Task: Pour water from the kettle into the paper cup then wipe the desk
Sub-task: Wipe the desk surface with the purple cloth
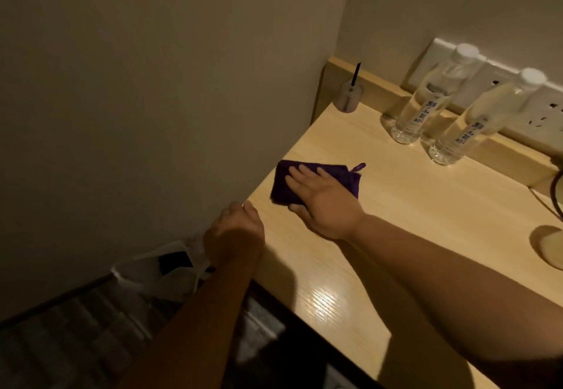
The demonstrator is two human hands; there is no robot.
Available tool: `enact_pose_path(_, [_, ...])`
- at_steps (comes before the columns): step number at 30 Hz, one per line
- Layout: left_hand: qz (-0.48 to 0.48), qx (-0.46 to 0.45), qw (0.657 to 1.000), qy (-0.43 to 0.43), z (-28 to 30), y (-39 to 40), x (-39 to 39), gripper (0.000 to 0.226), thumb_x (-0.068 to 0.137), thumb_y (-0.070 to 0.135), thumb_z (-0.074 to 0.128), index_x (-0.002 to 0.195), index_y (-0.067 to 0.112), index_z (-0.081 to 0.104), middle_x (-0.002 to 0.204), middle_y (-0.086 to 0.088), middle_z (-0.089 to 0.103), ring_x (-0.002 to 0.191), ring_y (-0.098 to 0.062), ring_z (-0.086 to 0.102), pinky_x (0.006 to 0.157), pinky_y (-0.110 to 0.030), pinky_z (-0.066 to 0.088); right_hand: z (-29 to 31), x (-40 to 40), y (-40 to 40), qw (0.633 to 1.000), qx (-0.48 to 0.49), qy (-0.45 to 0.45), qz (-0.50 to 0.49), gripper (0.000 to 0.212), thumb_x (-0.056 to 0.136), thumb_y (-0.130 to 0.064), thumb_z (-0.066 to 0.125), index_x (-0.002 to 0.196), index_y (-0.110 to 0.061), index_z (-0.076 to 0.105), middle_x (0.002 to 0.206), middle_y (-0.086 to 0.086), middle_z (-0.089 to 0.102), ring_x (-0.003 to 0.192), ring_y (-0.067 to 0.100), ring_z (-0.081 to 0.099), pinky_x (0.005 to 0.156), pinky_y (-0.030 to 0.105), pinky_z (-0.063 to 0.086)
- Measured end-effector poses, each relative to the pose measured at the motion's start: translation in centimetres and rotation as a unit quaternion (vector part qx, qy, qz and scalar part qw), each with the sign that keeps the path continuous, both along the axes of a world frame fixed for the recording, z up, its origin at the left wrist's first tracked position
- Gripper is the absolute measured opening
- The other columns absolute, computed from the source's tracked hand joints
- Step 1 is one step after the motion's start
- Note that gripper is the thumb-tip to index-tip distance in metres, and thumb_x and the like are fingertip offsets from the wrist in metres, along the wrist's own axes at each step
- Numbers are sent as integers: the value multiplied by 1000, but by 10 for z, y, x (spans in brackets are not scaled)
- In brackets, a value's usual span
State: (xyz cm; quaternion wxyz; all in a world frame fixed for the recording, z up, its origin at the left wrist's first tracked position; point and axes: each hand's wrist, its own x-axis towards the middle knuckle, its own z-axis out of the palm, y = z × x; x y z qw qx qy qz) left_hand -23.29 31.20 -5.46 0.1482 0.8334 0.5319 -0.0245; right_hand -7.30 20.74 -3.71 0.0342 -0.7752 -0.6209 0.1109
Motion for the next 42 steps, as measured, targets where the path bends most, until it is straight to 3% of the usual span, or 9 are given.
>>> enact_pose_path(9, [12, 0, 999, -52, 6, -4, -5, 52, 101, 38, 21, 118, 5, 57, 117, -19, 63, 103, -38, 60, 80, -42, 43, -4, -159, -133, 1000, 3, 21, 12, 56, 92, -46, 43, 140, -19, 46, 148, 2, 43, 139, 17, 34, 111, 46, 28])
enact_pose_path(12, [7, -2, 998, -60, 8, -5, -4, 52, 101, 38, 22, 119, 4, 56, 117, -21, 63, 103, -40, 60, 82, -43, 44, 15, -187, -154, 981, 11, 173, -82, 58, 92, -57, 36, 140, -26, 46, 148, -7, 42, 139, 1, 25, 114, 35, 28])
enact_pose_path(17, [-3, -15, 999, -37, 12, -5, -6, 57, 101, 42, 20, 126, 2, 53, 125, -23, 59, 109, -40, 57, 87, -45, 44, 71, -191, -187, 704, 110, 613, -340, 40, 93, -52, 47, 126, -35, 61, 124, -4, 66, 119, 15, 59, 105, 44, 39])
enact_pose_path(21, [-10, -11, 999, -44, 8, -4, -8, 60, 100, 46, 20, 130, 3, 49, 128, -21, 56, 111, -40, 55, 87, -45, 42, 99, -148, -200, 504, 176, 703, -470, 42, 91, -37, 53, 112, -3, 66, 109, 24, 69, 96, 38, 67, 88, 47, 53])
enact_pose_path(23, [-15, 2, 999, -43, 5, -4, -9, 65, 99, 52, 20, 130, 4, 49, 127, -21, 57, 109, -40, 56, 85, -45, 43, 114, -108, -194, 546, 199, 653, -486, 42, 91, -39, 52, 109, -4, 65, 104, 23, 70, 91, 38, 67, 80, 44, 53])
enact_pose_path(27, [-6, 22, 999, -41, -3, -4, -7, 75, 93, 64, 19, 127, 5, 51, 123, -20, 60, 105, -40, 58, 84, -46, 45, 120, -5, -146, 789, 219, 379, -432, 35, 97, -44, 43, 110, -19, 63, 91, 7, 67, 83, 26, 59, 70, 32, 41])
enact_pose_path(31, [-4, 34, 998, -55, -10, -2, -7, 77, 91, 69, 20, 122, 7, 54, 117, -17, 63, 100, -37, 60, 81, -43, 47, 73, 86, -68, 941, 187, 71, -272, 43, 99, -31, 44, 140, -19, 42, 127, 3, 58, 113, 23, 53, 91, 34, 43])
enact_pose_path(35, [23, 43, 999, -7, -8, -2, -2, 72, 91, 68, 25, 122, 10, 56, 118, -17, 63, 101, -39, 61, 77, -40, 45, 4, 122, -18, 987, 5, -37, -158, 58, 100, -39, 36, 150, -12, 24, 157, 11, 26, 143, 29, 23, 116, 41, 20])
enact_pose_path(42, [16, 60, 998, -27, -11, -2, -3, 71, 90, 69, 25, 114, 11, 58, 107, -16, 65, 92, -36, 62, 72, -38, 43, -4, 118, -30, 993, 2, -32, -116, 60, 100, -44, 31, 151, -15, 19, 160, 6, 18, 147, 23, 14, 117, 40, 11])
